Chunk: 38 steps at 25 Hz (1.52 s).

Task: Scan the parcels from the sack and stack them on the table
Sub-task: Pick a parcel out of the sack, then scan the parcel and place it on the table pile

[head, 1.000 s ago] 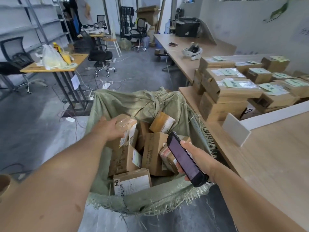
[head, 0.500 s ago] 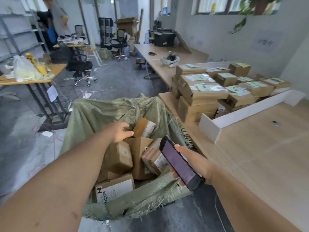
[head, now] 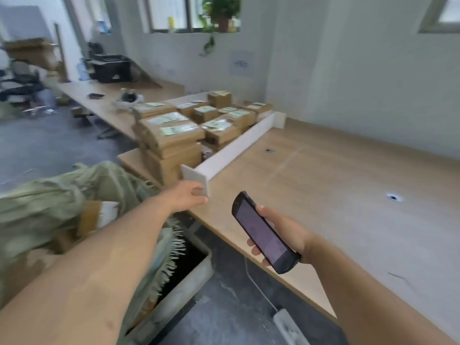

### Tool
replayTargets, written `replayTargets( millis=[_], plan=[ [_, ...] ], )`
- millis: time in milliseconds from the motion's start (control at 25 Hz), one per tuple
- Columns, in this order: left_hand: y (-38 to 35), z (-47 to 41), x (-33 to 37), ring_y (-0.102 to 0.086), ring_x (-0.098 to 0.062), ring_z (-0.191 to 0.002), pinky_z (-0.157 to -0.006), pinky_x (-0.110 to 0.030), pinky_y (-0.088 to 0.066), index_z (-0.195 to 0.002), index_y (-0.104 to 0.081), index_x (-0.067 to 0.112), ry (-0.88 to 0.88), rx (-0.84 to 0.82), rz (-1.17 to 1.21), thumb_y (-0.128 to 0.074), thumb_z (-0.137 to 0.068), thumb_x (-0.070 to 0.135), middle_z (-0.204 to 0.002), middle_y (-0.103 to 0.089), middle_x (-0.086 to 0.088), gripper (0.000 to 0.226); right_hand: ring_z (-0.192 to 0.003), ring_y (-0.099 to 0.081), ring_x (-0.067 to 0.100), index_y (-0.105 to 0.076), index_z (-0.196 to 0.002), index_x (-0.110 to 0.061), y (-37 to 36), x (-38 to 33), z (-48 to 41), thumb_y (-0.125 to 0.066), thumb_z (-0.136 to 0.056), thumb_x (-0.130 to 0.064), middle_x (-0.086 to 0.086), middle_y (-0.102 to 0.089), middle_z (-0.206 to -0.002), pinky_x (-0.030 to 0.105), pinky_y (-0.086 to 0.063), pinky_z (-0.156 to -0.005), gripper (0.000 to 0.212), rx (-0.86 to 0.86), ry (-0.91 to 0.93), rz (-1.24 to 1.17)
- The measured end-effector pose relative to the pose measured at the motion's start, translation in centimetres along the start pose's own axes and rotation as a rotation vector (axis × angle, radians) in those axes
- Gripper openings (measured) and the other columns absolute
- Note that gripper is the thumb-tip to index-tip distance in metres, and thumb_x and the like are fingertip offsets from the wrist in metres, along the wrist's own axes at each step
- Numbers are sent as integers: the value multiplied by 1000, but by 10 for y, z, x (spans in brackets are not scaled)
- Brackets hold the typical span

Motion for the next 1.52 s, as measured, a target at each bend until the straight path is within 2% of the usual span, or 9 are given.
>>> replayTargets(
  millis=[120, 240, 440, 640, 920, 1120, 1280, 1440, 1520],
  plan=[
    [-55, -2, 97, -56, -19, -112, -100, -33, -43, -136, -50, 26, -127, -89, -52, -64, -86, 47, -126, -59, 0, 56, -81, -65, 28, -55, -125, -8, 70, 33, 53, -34, -102, -56, 15, -66, -97, 36, -55, -64, 58, 143, 35, -23],
    [-109, 10, 195, -56, -18, -114, -94, -28, -41, -136, -51, 26, -257, -149, -110, -62, -88, 48, -126, -59, 1, 54, -87, -67, 29, -56, -124, -11, 136, 71, 113, -36, -101, -57, 17, -68, -101, 43, -56, -72, 56, 277, 42, -103],
    [-203, 37, 340, -58, -18, -111, -91, -24, -41, -132, -56, 21, -453, -262, -137, -63, -89, 42, -118, -64, 0, 48, -86, -69, 28, -58, -122, -12, 231, 139, 212, -41, -98, -60, 17, -70, -102, 49, -56, -82, 57, 472, 32, -220],
    [-292, 77, 459, -58, -14, -103, -92, -25, -42, -129, -56, 25, -643, -367, -144, -62, -89, 42, -109, -64, 5, 43, -85, -69, 28, -60, -119, -14, 296, 199, 288, -44, -95, -65, 16, -70, -100, 47, -56, -78, 59, 628, 35, -350],
    [-377, 91, 568, -57, -15, -107, -96, -31, -45, -130, -55, 27, -836, -505, -191, -60, -89, 46, -114, -63, 4, 46, -84, -70, 28, -61, -118, -14, 352, 253, 341, -46, -93, -67, 15, -72, -96, 47, -56, -77, 60, 827, 11, -528],
    [-423, 104, 641, -56, -16, -105, -94, -31, -45, -132, -53, 27, -971, -590, -187, -59, -90, 47, -114, -63, 4, 47, -82, -68, 27, -60, -119, -10, 380, 279, 385, -45, -94, -65, 14, -70, -95, 43, -56, -71, 62, 980, -21, -621],
    [-468, 139, 683, -57, -16, -101, -93, -31, -46, -134, -51, 28, -1049, -697, -173, -60, -89, 46, -113, -63, 5, 49, -82, -68, 26, -61, -118, -9, 391, 311, 422, -46, -93, -66, 14, -71, -94, 43, -56, -70, 64, 1074, -54, -688],
    [-508, 189, 734, -56, -15, -107, -96, -30, -45, -137, -48, 28, -1147, -740, -198, -61, -89, 44, -112, -62, 6, 52, -81, -66, 25, -60, -119, -7, 404, 346, 464, -47, -93, -65, 14, -69, -93, 40, -56, -67, 65, 1127, -43, -760],
    [-524, 219, 764, -53, -16, -114, -98, -30, -43, -140, -44, 28, -1216, -734, -218, -62, -89, 43, -118, -59, 3, 57, -80, -66, 25, -60, -120, -7, 418, 364, 490, -47, -92, -65, 14, -68, -93, 39, -55, -66, 66, 1150, -29, -787]
  ],
)
Point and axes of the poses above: each hand's wrist, its own z-axis away from the middle knuckle, its own y-axis out of the back of the hand, x = y × z, the point moved 10 cm from there along -z, towards the middle knuckle
